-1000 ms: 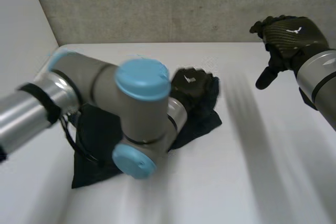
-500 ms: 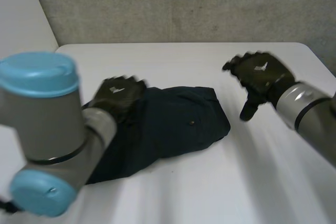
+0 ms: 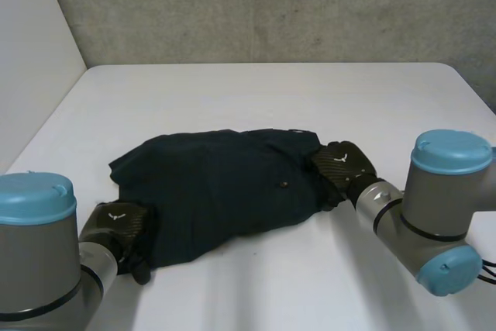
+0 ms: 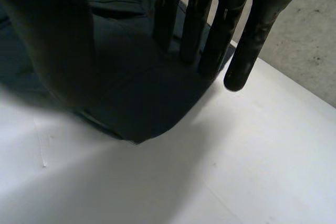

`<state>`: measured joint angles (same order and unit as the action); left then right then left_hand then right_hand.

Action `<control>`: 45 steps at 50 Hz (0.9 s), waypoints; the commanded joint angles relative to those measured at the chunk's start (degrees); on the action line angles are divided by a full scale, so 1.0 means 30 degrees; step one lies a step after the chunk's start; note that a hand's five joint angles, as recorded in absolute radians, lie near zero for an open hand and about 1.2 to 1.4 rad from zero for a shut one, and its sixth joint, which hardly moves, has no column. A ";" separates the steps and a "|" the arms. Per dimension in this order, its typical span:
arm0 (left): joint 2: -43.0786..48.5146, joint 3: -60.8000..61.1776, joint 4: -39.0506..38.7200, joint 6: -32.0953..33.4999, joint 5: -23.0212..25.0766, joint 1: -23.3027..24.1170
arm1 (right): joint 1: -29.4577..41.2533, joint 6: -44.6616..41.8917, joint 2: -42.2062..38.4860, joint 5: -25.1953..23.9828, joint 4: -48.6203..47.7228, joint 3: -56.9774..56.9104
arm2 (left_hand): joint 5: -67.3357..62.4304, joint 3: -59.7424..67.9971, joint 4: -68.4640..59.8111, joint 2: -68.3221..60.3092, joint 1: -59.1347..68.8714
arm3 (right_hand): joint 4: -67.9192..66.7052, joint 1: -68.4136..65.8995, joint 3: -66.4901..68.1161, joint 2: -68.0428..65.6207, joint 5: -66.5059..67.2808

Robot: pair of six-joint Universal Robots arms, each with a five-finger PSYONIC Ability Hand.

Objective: Fold the shorts.

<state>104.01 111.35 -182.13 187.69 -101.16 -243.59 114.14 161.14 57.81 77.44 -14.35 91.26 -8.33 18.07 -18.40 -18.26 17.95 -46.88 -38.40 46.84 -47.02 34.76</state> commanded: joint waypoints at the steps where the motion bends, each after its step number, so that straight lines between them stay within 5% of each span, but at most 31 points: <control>1: 0.0780 -0.0291 -0.0636 0.0073 -0.0059 0.0074 | 0.0155 0.0250 -0.0404 0.0115 -0.0138 -0.0624 | -0.1724 0.1808 -0.1700 -0.1746 0.1848 | -1.1040 -1.3867 1.1052 -1.0994 1.1745; 18: 0.1308 -0.0203 -0.1427 0.1099 -0.0089 0.0074 | 0.0038 0.2624 0.1500 0.0262 0.0681 -0.0917 | -0.4247 0.4332 -0.4223 -0.4269 0.4371 | -1.1040 -1.3867 1.1052 -1.0994 1.1745; 38: 0.1806 -0.0437 -0.2131 0.1626 -0.0147 0.0016 | -0.0050 0.2653 0.2380 0.0320 0.2819 -0.1649 | -2.0102 2.0187 -2.0079 -2.0125 2.0227 | -1.1040 -1.3867 1.1052 -1.0994 1.1745; 45: 0.0228 -0.1344 -0.1898 0.2649 -0.0206 -0.0101 | 0.0096 0.2302 0.3286 0.0320 0.4137 -0.2644 | -2.0558 2.0642 -2.0534 -2.0580 2.0682 | -1.1040 -1.3867 1.1052 -1.0994 1.1745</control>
<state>108.52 109.38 -188.42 193.40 -101.67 -243.60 114.05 168.82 65.66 78.40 -4.87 85.52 -55.99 67.89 -68.59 -68.31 64.85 -68.03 -54.74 67.33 -66.95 55.02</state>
